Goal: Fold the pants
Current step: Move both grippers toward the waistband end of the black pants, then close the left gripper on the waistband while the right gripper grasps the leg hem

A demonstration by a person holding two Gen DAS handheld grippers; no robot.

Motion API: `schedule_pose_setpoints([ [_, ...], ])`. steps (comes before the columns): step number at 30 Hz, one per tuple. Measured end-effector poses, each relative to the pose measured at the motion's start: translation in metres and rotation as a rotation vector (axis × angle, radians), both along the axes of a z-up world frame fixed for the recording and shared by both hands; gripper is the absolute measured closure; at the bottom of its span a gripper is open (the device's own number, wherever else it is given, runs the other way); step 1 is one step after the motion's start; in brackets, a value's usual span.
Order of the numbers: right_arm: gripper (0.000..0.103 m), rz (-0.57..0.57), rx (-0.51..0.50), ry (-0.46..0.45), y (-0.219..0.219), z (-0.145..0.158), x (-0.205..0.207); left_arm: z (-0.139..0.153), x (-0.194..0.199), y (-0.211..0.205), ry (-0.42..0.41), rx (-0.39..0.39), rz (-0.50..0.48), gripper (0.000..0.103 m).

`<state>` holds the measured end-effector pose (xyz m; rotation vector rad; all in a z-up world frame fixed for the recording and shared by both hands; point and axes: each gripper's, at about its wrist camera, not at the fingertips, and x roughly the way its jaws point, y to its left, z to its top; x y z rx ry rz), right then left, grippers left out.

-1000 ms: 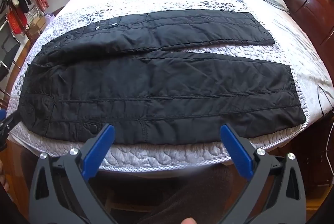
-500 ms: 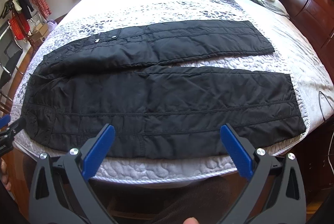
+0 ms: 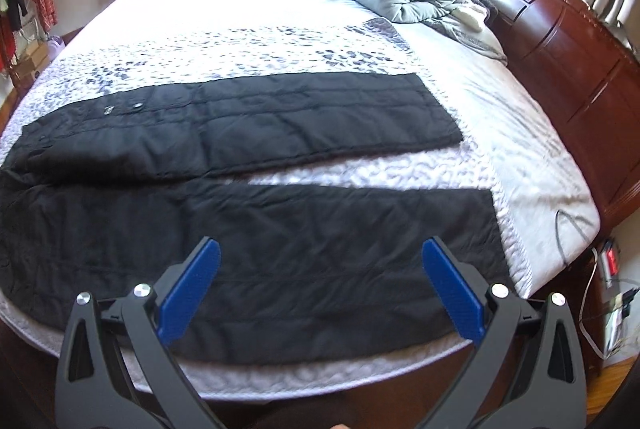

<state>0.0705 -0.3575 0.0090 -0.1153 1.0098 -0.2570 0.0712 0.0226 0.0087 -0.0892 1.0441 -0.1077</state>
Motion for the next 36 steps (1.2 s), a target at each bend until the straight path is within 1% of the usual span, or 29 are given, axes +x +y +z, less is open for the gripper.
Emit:
schedule_pose_setpoints([
  [2,0.002,0.007,0.001,0.005,-0.013,0.004,0.017,-0.001,0.023,0.022,0.026,-0.106,0.006,0.003],
  [3,0.002,-0.002,0.005,0.011,-0.022,0.005,0.026,-0.002,0.036,0.036,0.039,-0.144,0.020,0.003],
  [5,0.002,-0.026,0.009,0.027,-0.039,0.008,0.049,-0.008,0.066,0.068,0.068,-0.167,0.089,0.003],
  [7,0.002,-0.043,-0.001,0.033,-0.056,0.009,0.069,-0.014,0.089,0.098,0.079,-0.159,0.163,0.003],
  [9,0.002,-0.055,-0.008,0.026,-0.067,0.010,0.085,-0.025,0.123,0.137,0.108,-0.107,0.254,0.003],
  [12,0.002,-0.068,-0.006,0.017,-0.085,0.007,0.110,-0.040,0.156,0.174,0.145,-0.059,0.335,0.003],
  [13,0.002,-0.069,-0.007,0.015,-0.088,0.006,0.115,-0.044,0.165,0.184,0.153,-0.067,0.344,0.003],
  [14,0.002,-0.070,-0.013,0.019,-0.093,0.003,0.125,-0.048,0.172,0.191,0.161,-0.060,0.358,0.003],
  [18,0.002,-0.077,-0.029,0.028,-0.097,-0.007,0.145,-0.055,0.189,0.199,0.161,-0.013,0.363,0.003],
  [21,0.002,-0.072,-0.008,0.023,-0.095,-0.013,0.153,-0.048,0.192,0.191,0.120,-0.010,0.331,0.003],
  [23,0.002,-0.067,-0.001,0.018,-0.090,-0.016,0.158,-0.044,0.192,0.179,0.103,0.008,0.295,0.003],
  [25,0.002,-0.060,0.000,0.019,-0.086,-0.020,0.163,-0.044,0.198,0.169,0.107,0.002,0.265,0.003],
  [27,0.002,-0.051,0.004,0.027,-0.085,-0.025,0.173,-0.047,0.204,0.161,0.131,-0.008,0.229,0.003],
  [30,0.002,-0.047,0.014,0.030,-0.092,-0.027,0.190,-0.057,0.215,0.161,0.174,-0.017,0.217,0.003],
  [34,0.002,-0.070,0.046,0.047,-0.120,-0.027,0.221,-0.072,0.234,0.172,0.235,-0.006,0.224,0.003],
  [36,0.002,-0.074,0.058,0.082,-0.139,-0.031,0.241,-0.080,0.243,0.177,0.269,-0.012,0.229,0.003],
])
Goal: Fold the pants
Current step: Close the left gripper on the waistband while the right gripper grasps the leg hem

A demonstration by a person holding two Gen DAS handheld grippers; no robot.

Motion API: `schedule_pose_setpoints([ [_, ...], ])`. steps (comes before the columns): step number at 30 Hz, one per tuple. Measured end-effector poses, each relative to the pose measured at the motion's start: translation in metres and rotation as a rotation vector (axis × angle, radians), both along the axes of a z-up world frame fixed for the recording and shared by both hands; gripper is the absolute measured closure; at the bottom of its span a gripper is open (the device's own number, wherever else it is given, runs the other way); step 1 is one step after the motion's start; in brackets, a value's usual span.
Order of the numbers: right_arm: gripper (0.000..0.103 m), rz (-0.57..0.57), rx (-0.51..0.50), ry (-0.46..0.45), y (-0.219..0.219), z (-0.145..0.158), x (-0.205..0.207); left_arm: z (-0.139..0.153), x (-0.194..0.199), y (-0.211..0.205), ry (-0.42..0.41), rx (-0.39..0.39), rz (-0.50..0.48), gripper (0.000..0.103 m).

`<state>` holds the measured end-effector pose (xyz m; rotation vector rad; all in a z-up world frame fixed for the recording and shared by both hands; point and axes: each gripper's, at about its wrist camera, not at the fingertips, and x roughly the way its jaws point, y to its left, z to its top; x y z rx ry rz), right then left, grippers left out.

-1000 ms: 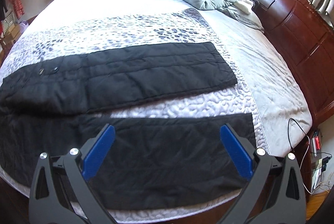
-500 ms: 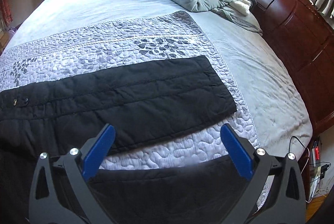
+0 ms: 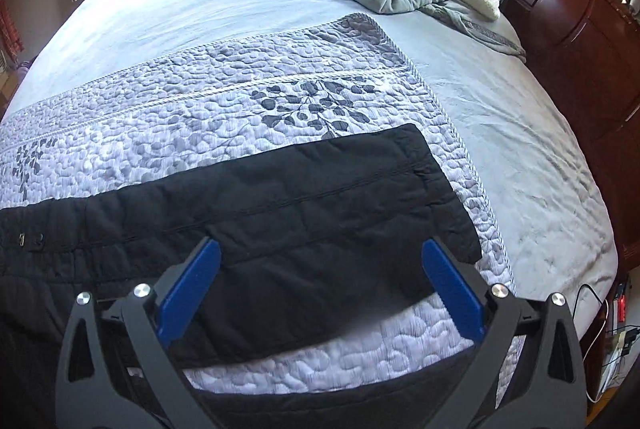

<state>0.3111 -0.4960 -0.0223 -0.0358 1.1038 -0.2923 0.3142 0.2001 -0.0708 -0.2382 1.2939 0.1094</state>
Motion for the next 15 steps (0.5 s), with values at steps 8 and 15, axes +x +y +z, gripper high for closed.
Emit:
schedule_pose_setpoints([
  [8,0.002,-0.014,0.121,0.146,-0.068,-0.029,0.072,-0.037,0.027,0.017,0.114,-0.108,0.016,0.003],
  [15,0.002,-0.063,0.184,0.230,-0.122,-0.059,0.123,-0.058,0.038,0.015,0.159,-0.161,-0.003,0.003],
])
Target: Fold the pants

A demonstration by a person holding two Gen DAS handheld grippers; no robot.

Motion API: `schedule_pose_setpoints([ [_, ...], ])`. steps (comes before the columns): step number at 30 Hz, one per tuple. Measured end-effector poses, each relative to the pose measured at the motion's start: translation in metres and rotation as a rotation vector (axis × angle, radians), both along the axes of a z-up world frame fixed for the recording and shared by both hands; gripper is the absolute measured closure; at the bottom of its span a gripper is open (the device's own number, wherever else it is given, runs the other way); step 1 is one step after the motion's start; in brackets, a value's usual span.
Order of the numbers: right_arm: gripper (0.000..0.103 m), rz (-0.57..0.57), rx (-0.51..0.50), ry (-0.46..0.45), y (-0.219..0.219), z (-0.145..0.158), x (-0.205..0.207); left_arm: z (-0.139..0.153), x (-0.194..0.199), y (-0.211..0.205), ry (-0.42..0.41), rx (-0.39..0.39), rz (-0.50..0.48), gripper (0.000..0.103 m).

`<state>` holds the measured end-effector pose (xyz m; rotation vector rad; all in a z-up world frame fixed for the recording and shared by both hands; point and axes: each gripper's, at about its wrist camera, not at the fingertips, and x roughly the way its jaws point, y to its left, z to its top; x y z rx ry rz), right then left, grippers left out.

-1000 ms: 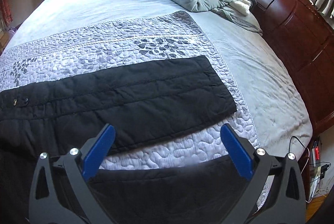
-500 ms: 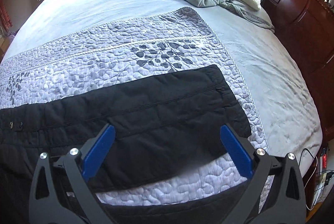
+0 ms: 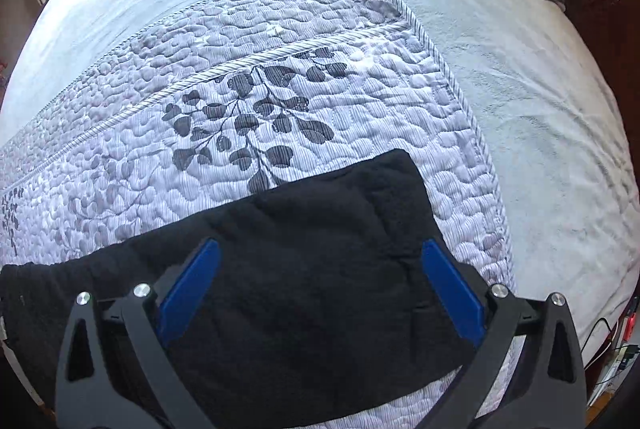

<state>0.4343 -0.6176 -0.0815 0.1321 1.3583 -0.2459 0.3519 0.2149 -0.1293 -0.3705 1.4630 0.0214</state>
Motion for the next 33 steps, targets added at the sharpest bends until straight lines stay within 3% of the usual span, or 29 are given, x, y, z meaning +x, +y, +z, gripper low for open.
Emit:
schedule_pose_setpoints([
  [5,0.002,-0.055,0.045,0.015,-0.026,-0.019,0.017,-0.008,0.004,0.007,0.012,-0.056,0.031,0.003],
  [10,0.002,-0.060,0.040,0.057,-0.025,-0.042,0.025,-0.008,0.004,0.004,0.015,-0.035,0.008,0.006],
  [13,0.002,-0.008,-0.056,0.109,-0.011,-0.058,0.026,-0.007,0.006,0.002,0.020,-0.009,0.007,0.018],
  [15,0.002,0.027,-0.114,0.118,-0.002,-0.067,0.024,-0.005,0.005,0.006,0.023,0.006,0.013,0.037],
  [18,0.006,0.013,-0.131,0.094,0.001,-0.070,0.020,-0.002,0.002,0.015,0.021,-0.006,0.020,0.056],
  [19,0.009,0.007,-0.127,0.087,0.001,-0.070,0.019,-0.001,0.001,0.017,0.018,-0.018,0.027,0.059],
  [21,0.036,0.010,-0.149,0.080,0.004,-0.069,0.016,0.001,-0.001,0.020,0.009,-0.037,0.034,0.075],
  [22,0.045,0.007,-0.169,0.078,0.006,-0.067,0.014,0.002,-0.002,0.019,0.002,-0.041,0.035,0.077],
  [24,0.083,0.007,-0.181,0.076,0.009,-0.062,0.011,0.005,-0.002,0.015,-0.014,-0.038,0.036,0.086],
  [27,0.098,0.016,-0.182,0.072,0.016,-0.054,0.006,0.011,-0.003,0.004,-0.041,0.016,-0.002,0.091],
  [31,0.100,0.032,-0.177,0.010,0.022,-0.036,-0.005,0.030,-0.007,-0.003,-0.110,0.027,0.007,0.092],
  [33,0.100,0.025,-0.146,-0.030,0.019,-0.012,-0.017,0.042,-0.010,-0.004,-0.142,0.020,-0.003,0.093],
])
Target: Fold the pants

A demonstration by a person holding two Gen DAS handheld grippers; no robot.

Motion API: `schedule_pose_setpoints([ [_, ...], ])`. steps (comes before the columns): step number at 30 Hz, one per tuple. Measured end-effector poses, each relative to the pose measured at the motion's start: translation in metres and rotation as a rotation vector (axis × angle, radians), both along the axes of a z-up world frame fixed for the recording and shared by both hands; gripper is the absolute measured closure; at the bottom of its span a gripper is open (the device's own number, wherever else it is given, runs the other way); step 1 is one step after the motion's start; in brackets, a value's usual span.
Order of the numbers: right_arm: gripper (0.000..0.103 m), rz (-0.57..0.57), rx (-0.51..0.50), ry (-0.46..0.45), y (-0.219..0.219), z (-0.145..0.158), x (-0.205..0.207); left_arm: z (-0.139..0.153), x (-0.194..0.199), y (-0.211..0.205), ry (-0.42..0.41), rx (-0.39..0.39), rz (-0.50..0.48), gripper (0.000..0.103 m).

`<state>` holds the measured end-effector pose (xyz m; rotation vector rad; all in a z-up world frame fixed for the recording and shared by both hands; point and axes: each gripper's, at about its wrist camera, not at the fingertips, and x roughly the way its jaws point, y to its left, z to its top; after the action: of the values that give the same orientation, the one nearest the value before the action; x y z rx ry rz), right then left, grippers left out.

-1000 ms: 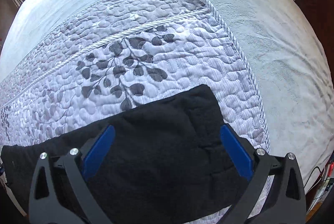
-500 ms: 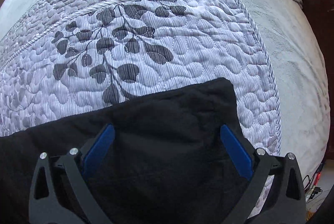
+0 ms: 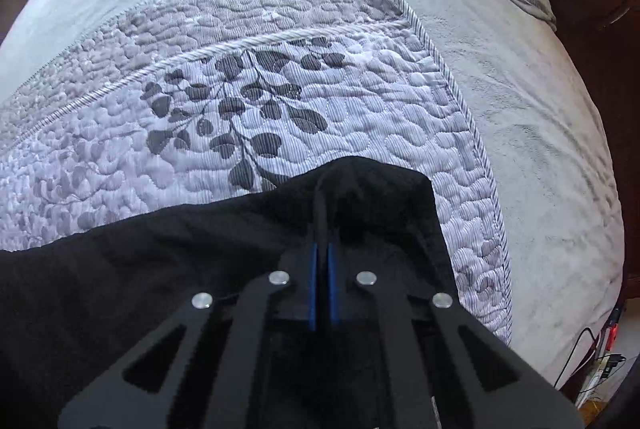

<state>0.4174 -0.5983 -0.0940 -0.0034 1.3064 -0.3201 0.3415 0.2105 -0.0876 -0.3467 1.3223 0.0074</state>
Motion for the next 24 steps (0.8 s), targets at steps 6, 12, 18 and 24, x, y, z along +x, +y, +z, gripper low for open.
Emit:
schedule_pose_setpoints([
  [6,0.100,0.011,0.110,-0.150,-0.009,0.051,-0.045,0.041,-0.026,-0.012,-0.110,-0.021,-0.028,0.093],
  [12,0.100,0.053,0.147,-0.244,-0.005,0.081,-0.093,0.073,-0.063,-0.032,-0.201,-0.029,-0.073,0.093],
  [18,0.101,0.086,0.171,-0.333,-0.002,0.111,-0.147,0.093,-0.103,-0.039,-0.262,-0.042,-0.106,0.093],
  [24,0.101,0.080,0.207,-0.443,-0.007,0.131,-0.220,0.098,-0.154,-0.027,-0.306,-0.086,-0.095,0.092],
])
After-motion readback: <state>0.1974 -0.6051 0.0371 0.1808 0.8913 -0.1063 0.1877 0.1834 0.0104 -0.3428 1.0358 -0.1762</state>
